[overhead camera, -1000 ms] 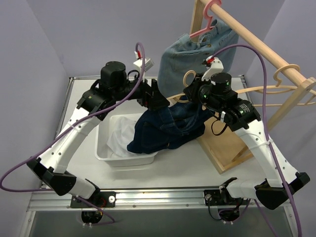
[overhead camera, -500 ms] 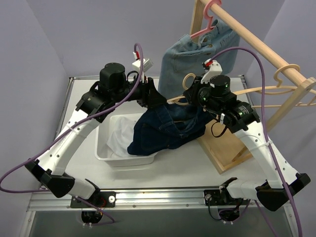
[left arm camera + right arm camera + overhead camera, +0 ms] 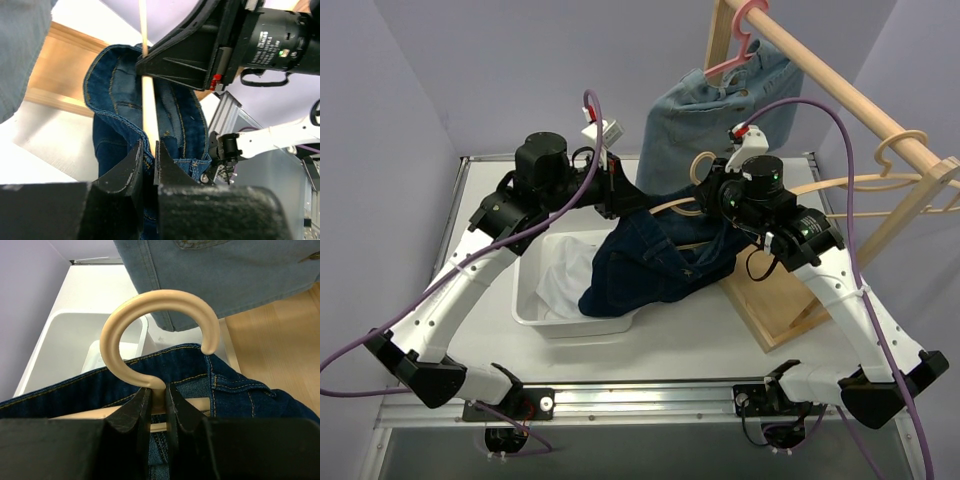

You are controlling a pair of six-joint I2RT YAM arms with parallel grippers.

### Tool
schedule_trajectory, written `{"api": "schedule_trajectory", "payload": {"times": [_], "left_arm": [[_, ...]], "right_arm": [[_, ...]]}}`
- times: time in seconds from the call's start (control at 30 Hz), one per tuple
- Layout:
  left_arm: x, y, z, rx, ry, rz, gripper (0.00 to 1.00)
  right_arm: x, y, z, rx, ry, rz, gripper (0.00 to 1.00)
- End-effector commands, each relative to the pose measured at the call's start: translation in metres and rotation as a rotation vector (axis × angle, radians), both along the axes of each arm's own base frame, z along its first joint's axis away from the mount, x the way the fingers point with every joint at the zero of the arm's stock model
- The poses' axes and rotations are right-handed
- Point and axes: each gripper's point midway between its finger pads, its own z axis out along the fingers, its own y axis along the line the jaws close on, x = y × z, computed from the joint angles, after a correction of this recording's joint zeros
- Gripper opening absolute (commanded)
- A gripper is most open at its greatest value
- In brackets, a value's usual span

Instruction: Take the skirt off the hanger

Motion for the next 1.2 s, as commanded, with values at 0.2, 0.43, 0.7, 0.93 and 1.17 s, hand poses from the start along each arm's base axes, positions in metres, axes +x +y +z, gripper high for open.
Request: {"api": "schedule_trajectory", "payload": {"times": [0.2,0.43,0.7,0.93,1.17], "left_arm": [[-0.03,0.038,0.052,-0.054,-0.131,0.072,0.02],[-0.058,0.063,0.058,-0.037,-0.142,0.084,0.02],[-0.066,0.071,0.016,0.031,-0.072,0.082,0.02],[-0.057,0.067,0.007,0.042,-0.069,0.098,0.02],[-0.03,0.054,-0.005,0.076,-0.062,0.121,0.02]], "right_arm": [[0.014,-0.076,0.002,-0.072,-0.015,-0.457,0.0],[0.018,-0.092,-0.015,-0.052,0.018,-0.596,0.0],[0.025,-0.107,-0.001,0.082,0.025,-0.585,0.0],[0.025,-0.104,0.014,0.175,0.035,-0.519,0.0],[0.003,-0.028,0.093,0.46,-0.032,-0.122,0.0]]}}
